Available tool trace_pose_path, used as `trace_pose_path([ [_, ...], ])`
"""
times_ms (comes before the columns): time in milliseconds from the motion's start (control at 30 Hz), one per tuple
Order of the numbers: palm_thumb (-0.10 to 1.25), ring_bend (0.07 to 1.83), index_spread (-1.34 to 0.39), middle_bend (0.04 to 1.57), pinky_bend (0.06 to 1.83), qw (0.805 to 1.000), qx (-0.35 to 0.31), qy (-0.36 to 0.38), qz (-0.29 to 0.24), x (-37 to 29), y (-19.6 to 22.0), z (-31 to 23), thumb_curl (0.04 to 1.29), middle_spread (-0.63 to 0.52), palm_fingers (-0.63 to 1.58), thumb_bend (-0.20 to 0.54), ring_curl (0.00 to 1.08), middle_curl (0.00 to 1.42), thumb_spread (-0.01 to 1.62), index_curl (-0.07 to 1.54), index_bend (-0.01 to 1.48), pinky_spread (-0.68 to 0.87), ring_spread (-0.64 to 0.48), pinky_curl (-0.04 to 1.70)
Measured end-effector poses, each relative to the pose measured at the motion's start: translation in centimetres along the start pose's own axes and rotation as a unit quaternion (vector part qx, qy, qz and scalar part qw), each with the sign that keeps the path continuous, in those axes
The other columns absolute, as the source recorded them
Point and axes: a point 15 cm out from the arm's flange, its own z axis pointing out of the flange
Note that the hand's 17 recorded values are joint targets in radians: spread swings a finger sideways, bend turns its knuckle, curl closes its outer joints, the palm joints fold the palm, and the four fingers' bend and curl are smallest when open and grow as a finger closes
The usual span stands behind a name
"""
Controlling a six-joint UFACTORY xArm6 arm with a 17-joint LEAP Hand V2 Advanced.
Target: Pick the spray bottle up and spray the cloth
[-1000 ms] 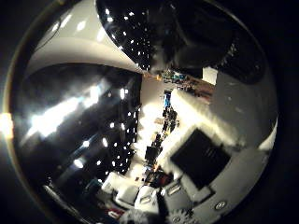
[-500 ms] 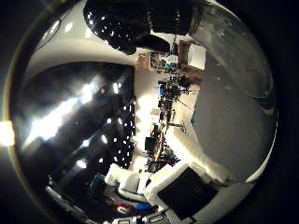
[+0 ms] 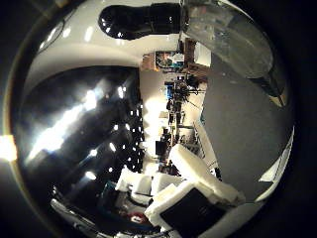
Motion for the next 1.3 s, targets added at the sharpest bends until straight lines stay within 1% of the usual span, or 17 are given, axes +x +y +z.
trace_pose_path([
  [200,0.66,0.33,-0.27,0.19,0.44,1.000,0.005,0.011,0.010,1.2,1.0,-2.8,0.34,0.13,0.06,-0.022,0.26,0.30,1.10,0.30,0.16,0.43,0.17,0.37],
  [367,0.65,0.34,-0.26,0.19,0.45,1.000,-0.010,-0.006,0.003,-0.6,2.1,-3.9,0.33,0.15,0.04,-0.021,0.26,0.30,1.10,0.29,0.16,0.43,0.18,0.35],
  [667,0.64,0.34,-0.26,0.19,0.45,1.000,0.001,-0.010,0.009,-1.3,3.9,-7.5,0.32,0.16,0.03,-0.021,0.26,0.30,1.10,0.29,0.16,0.43,0.19,0.33],
  [1000,0.64,0.32,-0.25,0.19,0.43,0.999,0.031,0.012,0.013,-3.2,7.4,-12.1,0.32,0.16,0.04,-0.021,0.26,0.30,1.10,0.29,0.17,0.42,0.19,0.31],
  [1300,0.63,0.31,-0.24,0.19,0.42,0.997,0.051,0.064,0.017,-5.5,12.2,-16.0,0.31,0.16,0.06,-0.019,0.26,0.30,1.11,0.29,0.17,0.43,0.19,0.31],
])
